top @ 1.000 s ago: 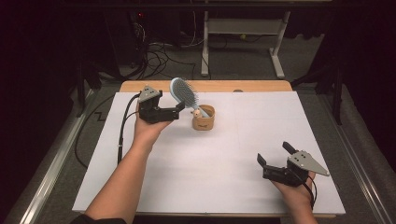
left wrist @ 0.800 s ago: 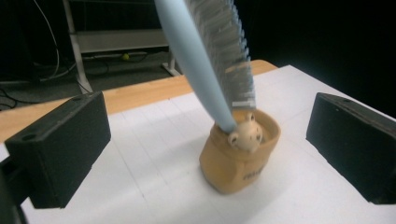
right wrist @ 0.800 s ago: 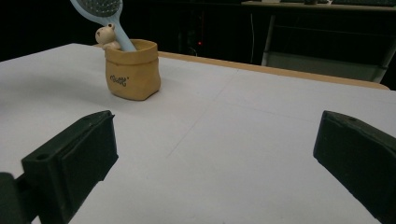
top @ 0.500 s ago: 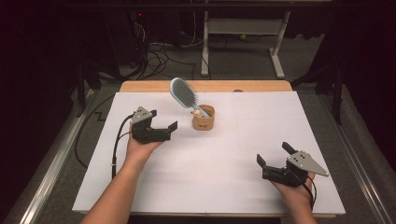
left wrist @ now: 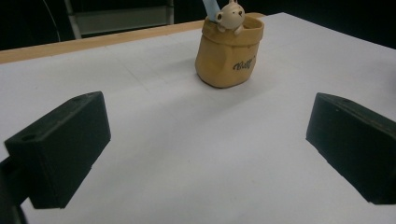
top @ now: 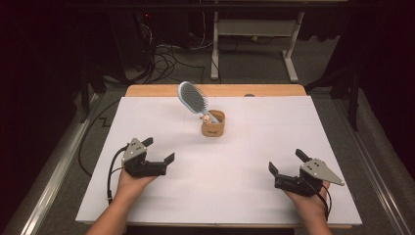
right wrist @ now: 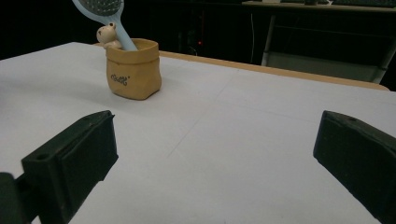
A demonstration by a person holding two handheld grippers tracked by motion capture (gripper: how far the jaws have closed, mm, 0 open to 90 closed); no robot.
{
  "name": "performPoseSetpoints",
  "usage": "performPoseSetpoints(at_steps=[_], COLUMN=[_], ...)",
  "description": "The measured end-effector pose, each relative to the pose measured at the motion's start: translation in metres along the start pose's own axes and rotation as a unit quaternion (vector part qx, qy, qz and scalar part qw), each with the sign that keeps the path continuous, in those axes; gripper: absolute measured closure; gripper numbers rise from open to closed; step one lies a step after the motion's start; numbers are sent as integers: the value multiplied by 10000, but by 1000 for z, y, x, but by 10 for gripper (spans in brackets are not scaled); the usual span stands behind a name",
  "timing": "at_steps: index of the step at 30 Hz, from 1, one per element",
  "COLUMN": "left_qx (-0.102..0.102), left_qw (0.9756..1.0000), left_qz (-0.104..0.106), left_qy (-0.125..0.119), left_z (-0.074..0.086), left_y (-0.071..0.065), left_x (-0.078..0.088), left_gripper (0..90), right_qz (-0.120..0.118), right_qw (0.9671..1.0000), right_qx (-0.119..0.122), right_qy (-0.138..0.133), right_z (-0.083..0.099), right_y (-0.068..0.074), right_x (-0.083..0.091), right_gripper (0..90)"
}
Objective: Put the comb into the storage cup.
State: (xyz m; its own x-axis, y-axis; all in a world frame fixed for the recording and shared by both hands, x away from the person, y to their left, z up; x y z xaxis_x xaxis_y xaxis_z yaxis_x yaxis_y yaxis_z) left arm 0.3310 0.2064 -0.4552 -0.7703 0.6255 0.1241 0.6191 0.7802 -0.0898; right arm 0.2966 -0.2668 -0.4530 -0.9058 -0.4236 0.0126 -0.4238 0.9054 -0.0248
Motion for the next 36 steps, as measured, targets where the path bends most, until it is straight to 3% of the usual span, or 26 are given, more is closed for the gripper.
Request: performPoseSetpoints(at_steps=[4, 6, 9, 13, 20, 29, 36], left_qx=[-41, 38, 31, 125, -230, -137, -174], left_qw=[9997, 9989, 9985, 9982, 9987, 9985, 9985], left_qz=[-63, -129, -150, 10, 258, 313, 374], left_qy=[-213, -451, -517, -583, -383, -423, -366], left_z=[-1, -1, -2, 0, 6, 6, 7], left_y=[2, 5, 8, 6, -10, -12, -17], left_x=[18, 36, 47, 55, 45, 45, 41], left_gripper=[3, 3, 3, 1, 0, 0, 0], right_qz=[-9, -12, 5, 12, 50, 74, 27], right_qw=[10000, 10000, 10000, 10000, 9999, 9999, 9999], right_qx=[3, 12, 1, -2, -39, -131, -157], right_qy=[11, 38, 81, 73, 104, 42, 14], right_z=[0, 2, 3, 1, 3, 2, 3], right_y=[1, 1, 2, 3, 4, 2, 0], right_x=[0, 0, 1, 6, 15, 21, 18], right_gripper=[0, 0, 0, 0, 0, 0, 0])
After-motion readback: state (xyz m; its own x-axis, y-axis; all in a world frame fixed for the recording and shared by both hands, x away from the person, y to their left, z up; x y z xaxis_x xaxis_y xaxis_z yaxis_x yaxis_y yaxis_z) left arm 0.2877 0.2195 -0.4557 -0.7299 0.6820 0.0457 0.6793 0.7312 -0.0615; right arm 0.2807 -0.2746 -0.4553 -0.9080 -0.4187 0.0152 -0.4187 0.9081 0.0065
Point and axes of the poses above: each handheld gripper's, and its own axes: x roughly backward along the jaws, z roughly out of its underside, y roughly to its left, the point moved 1 cm from there along -x, roughly forward along the jaws, and after that the axes turned 14 degrees about -y, right-handed, at the moved point
